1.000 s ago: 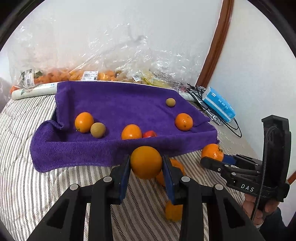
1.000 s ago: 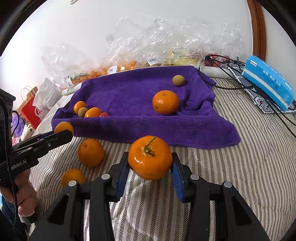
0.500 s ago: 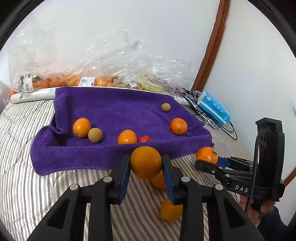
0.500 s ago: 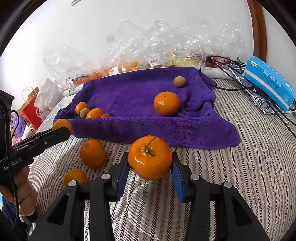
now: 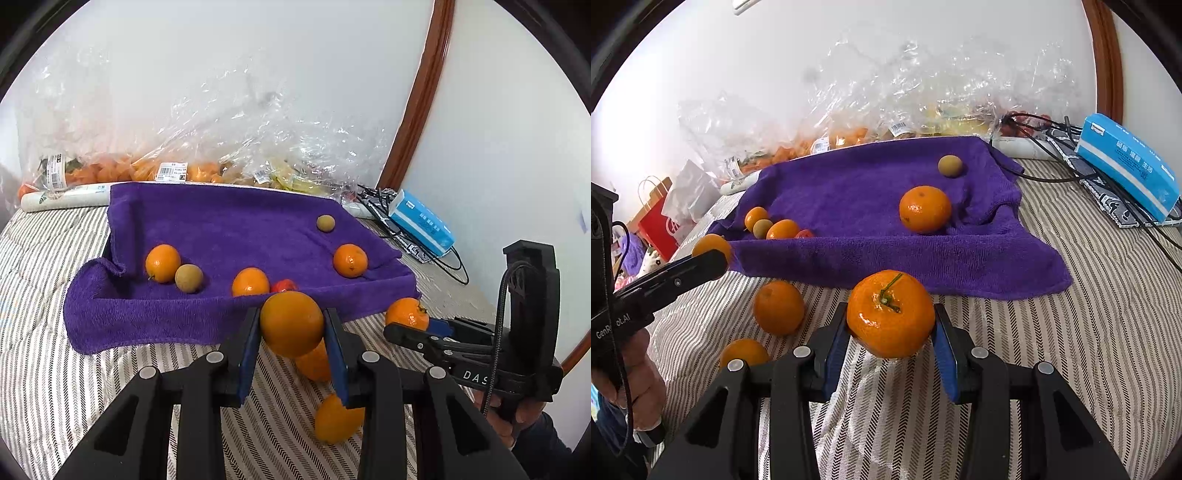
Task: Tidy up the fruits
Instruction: 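Lift and carry both held oranges toward the towel with both tools, then lower both oranges onto the towel and open both tools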
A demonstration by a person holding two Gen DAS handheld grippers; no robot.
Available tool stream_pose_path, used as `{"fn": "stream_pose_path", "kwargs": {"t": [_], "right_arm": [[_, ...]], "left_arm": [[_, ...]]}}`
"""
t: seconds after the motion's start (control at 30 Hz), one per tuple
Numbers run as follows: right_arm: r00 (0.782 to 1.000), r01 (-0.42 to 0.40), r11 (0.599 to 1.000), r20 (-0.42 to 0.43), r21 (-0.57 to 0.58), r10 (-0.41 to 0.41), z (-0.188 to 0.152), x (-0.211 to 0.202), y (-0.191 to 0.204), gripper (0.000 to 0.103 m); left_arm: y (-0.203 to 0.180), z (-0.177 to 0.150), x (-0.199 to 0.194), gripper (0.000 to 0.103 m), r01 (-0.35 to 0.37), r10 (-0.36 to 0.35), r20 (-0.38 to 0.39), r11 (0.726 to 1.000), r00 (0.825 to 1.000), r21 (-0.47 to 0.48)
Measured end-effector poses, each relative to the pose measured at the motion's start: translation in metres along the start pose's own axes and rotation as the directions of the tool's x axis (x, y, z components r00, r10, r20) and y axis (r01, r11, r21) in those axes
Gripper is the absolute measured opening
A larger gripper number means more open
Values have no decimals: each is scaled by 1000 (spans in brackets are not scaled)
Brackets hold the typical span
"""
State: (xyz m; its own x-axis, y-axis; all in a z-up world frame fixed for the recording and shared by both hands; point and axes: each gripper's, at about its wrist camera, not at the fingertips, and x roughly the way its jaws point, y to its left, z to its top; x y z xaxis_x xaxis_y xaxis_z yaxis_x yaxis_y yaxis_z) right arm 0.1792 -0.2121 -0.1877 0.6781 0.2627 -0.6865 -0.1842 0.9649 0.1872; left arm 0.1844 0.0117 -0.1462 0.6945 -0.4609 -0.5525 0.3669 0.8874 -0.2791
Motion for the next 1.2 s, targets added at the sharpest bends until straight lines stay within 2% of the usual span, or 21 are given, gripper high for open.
{"fn": "stream_pose_path", "kwargs": {"t": [0.33,0.5,0.73,0.93,1.2], "right_arm": [[999,0,1000,34,10,0,-1,-7,0,43],[998,-41,999,41,5,41,3,-15,5,43],[993,-49,997,108,-55,55,28,-31,21,43],[989,-40,996,141,-78,51,50,-29,21,43],[983,27,994,186,-103,-8,78,-27,23,43]], "left_arm": [[1,5,-12,32,14,-14,45,1000,999,0],[3,11,-18,32,-6,7,68,1000,998,-11],[5,29,-30,32,-17,20,93,999,995,-33],[6,45,-33,32,-63,68,94,997,993,-53],[16,62,-24,32,-120,126,78,990,989,-80]]}}
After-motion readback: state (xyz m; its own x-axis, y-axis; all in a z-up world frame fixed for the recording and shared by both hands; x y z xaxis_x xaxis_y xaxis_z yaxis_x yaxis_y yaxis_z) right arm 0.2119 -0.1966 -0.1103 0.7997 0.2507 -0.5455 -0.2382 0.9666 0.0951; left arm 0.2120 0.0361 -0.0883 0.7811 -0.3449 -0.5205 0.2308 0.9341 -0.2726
